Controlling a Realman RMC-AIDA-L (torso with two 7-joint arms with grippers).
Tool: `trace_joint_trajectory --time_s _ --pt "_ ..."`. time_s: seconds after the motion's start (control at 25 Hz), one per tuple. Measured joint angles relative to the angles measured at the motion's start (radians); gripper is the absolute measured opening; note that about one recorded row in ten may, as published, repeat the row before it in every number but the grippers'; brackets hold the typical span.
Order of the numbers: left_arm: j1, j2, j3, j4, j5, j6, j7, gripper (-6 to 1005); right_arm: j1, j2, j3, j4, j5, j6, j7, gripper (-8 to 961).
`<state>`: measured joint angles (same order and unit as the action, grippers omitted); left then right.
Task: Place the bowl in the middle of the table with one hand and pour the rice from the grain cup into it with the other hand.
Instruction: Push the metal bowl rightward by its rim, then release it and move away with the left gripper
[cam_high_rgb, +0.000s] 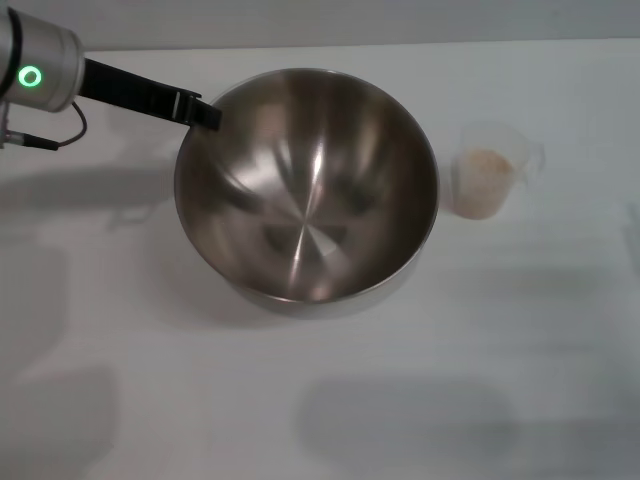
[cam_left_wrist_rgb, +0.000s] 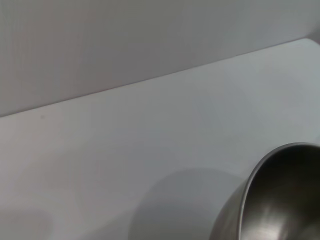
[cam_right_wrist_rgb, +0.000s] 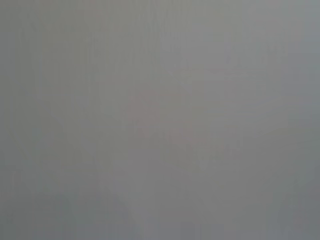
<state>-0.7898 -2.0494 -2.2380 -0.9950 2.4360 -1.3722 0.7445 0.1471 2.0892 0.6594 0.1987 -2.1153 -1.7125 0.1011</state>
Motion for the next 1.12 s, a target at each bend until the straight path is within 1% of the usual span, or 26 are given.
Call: trace_joint_trajectory --time_s 0.08,0.28,0.44,0.68,1.08,1.12 --pt "-0.018 0.001 0.000 0.034 0.021 0.025 0.003 42 0.000 0.000 0.000 0.000 0.000 0.000 0.000 683" --pt "-0.025 0.001 -0.004 0.044 0.069 0.051 -0.002 42 0.000 0.000 0.000 -0.002 0.000 0.001 0.000 679" --pt "-0.016 0.002 -0.008 0.044 0.069 0.064 0.000 42 -0.001 0.000 0.000 -0.002 0.000 0.002 0.000 680" --pt "-0.001 -0.003 -0.005 0.045 0.069 0.081 0.005 41 -0.001 0.000 0.000 -0.002 0.000 0.002 0.000 679" --pt "0.002 -0.007 0.000 0.040 0.070 0.076 0.022 42 -0.001 0.000 0.000 -0.002 0.000 0.002 0.000 679" --pt "0.002 -0.007 0.000 0.038 0.070 0.076 0.022 64 -0.001 0.000 0.000 -0.002 0.000 0.002 0.000 679"
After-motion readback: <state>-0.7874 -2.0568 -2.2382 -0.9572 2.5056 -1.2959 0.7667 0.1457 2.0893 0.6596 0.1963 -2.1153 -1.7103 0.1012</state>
